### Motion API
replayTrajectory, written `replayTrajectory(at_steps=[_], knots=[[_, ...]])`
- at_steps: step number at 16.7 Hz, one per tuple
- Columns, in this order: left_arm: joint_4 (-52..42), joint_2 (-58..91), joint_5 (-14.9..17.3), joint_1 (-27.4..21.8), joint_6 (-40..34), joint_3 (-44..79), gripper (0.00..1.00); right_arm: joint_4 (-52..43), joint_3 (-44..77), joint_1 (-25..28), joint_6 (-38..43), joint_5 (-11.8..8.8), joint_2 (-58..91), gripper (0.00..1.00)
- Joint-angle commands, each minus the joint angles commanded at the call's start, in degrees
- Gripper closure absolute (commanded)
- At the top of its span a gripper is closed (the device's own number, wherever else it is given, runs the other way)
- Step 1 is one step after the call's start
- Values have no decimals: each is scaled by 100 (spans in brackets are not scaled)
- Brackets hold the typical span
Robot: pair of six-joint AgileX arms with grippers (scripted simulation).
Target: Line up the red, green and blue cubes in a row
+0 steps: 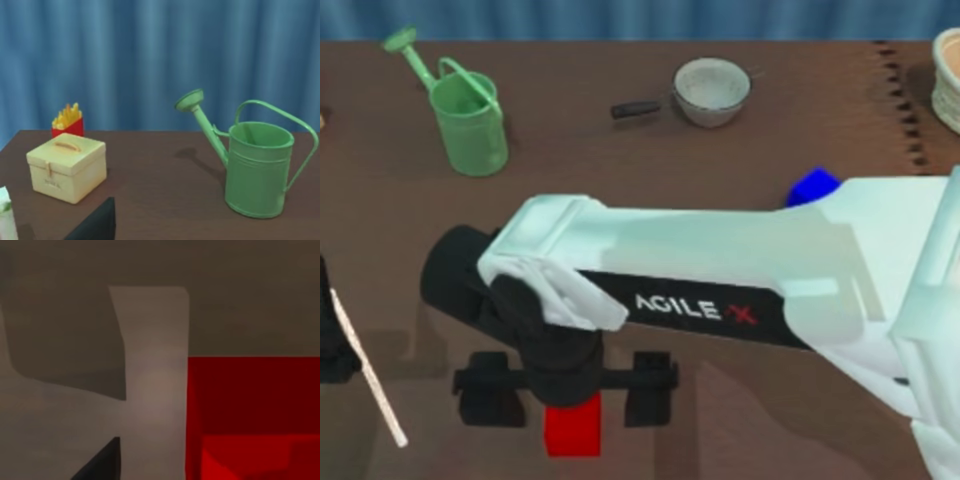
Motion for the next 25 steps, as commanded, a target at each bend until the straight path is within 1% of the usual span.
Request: replayTrajectory(at_steps=[2,8,13,16,18,20,22,25], knots=[[0,0,0,0,0,0,0,-217,188,21,5,1,-32,0],[0,0,0,0,0,0,0,-1325,1043,62,9,-4,-257,0],[0,0,0,0,0,0,0,-1374,1092,30,6,-3,-261,0],[0,0,0,0,0,0,0,-1434,1015,-117,-349,-85,-319,0],[0,0,0,0,0,0,0,-1505,897,-344,-892,-195,-409,0],[0,0,0,0,0,0,0,-1578,727,-667,-1675,-325,-525,0],[0,0,0,0,0,0,0,-1632,506,-1074,-2689,-452,-660,0],[0,0,0,0,0,0,0,-1635,66,-1814,-4522,-599,-903,0]])
